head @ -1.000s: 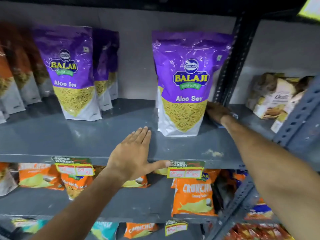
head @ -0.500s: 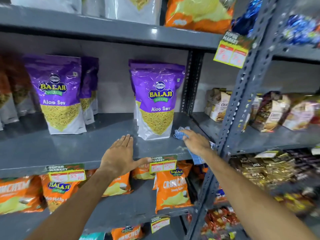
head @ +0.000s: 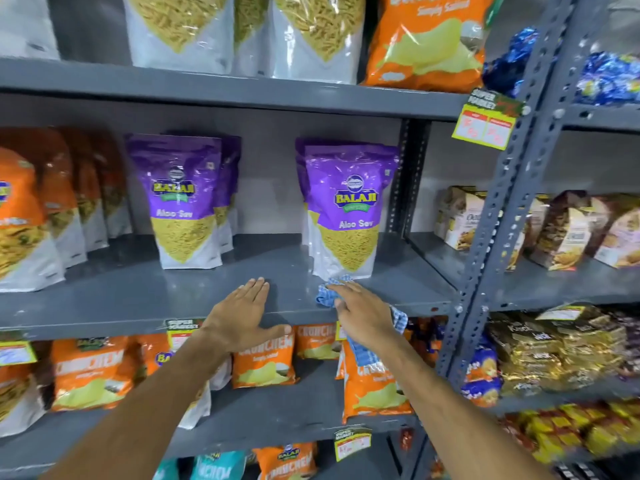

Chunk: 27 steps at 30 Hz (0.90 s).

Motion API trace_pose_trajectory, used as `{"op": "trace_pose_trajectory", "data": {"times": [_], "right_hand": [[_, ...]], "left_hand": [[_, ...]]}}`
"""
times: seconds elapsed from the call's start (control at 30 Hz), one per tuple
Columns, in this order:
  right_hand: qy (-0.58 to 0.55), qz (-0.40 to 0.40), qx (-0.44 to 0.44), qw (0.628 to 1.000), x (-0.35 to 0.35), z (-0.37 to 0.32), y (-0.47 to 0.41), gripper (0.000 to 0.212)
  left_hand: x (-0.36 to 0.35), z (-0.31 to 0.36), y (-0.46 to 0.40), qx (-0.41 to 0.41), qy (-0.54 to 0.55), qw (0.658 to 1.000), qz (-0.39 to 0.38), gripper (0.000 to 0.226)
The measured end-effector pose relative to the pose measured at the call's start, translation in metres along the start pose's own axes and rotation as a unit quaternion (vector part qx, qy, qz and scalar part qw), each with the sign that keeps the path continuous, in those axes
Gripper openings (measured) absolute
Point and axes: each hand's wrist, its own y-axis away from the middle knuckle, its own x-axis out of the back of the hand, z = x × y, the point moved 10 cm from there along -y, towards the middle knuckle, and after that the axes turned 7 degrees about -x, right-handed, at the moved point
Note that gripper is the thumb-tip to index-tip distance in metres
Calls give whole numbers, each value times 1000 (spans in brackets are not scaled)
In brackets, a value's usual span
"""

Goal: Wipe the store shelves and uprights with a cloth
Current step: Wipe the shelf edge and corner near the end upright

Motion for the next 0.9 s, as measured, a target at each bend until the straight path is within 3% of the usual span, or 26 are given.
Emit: {"op": "trace_pose_trajectory", "data": {"times": [0.1, 0.27, 0.5, 0.6, 0.7, 0.8, 0.9], "right_hand": [[-16, -18, 22, 999, -18, -47, -9, 47], [-23, -45, 91, 995, -54, -130, -16, 47], [-33, -12, 236, 971, -65, -195, 21, 44], [-67, 9, 319, 945, -63, -194, 49, 48], [-79, 2, 369, 926, -84, -173, 75, 53], [-59, -54, 358, 930, -138, -135, 95, 57], [-44, -111, 290, 950, -191, -85, 100, 54]], "left_hand": [[2, -8, 21, 22, -7, 1000, 13, 152], [0, -31, 60, 52, -52, 997, 21, 113], [-10, -59, 119, 88, -62, 988, 111, 107], [-20, -41, 138, 70, -55, 980, 177, 101], [-57, -13, 147, 17, -37, 985, 168, 97], [-108, -2, 151, 20, -21, 992, 122, 97], [-158, -3, 146, 49, 0, 997, 61, 98]]}}
